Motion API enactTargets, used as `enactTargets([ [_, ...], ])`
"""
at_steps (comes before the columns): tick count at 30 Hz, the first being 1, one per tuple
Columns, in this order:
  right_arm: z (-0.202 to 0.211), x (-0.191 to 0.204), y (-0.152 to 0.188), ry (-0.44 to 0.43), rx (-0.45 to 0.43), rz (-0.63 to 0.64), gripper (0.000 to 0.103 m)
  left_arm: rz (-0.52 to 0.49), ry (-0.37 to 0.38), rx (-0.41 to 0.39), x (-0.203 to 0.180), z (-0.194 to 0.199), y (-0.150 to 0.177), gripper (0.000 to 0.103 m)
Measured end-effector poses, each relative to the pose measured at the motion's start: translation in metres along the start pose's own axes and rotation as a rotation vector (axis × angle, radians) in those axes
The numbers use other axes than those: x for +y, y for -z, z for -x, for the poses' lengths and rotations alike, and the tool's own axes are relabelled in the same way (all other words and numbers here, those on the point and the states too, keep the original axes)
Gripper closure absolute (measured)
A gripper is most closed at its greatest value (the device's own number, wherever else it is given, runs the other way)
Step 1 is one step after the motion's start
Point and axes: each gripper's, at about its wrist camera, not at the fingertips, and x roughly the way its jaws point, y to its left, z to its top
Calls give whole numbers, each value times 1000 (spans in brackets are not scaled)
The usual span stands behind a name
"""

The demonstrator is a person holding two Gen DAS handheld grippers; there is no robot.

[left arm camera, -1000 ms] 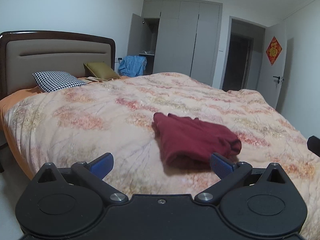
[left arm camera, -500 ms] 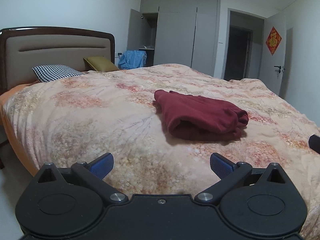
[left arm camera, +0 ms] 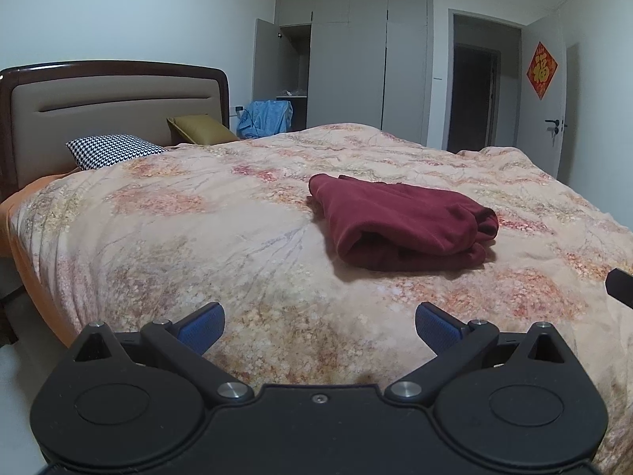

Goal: Fold small clothes

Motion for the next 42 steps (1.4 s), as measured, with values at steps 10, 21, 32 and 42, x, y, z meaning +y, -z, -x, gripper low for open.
enactTargets([
  [10,-1,2,-1,3,3,2,0,-5,1,0,0,1,0,1],
  [21,-1,2,-1,3,3,3,0,-9,-2,0,-1,2,-1,1],
  [32,-1,2,-1,3,2,4,0,-7,-3,3,-1,2,-1,1],
  [42,-1,2,-1,3,5,3,0,-1,-1,4,0,3,-1,1],
])
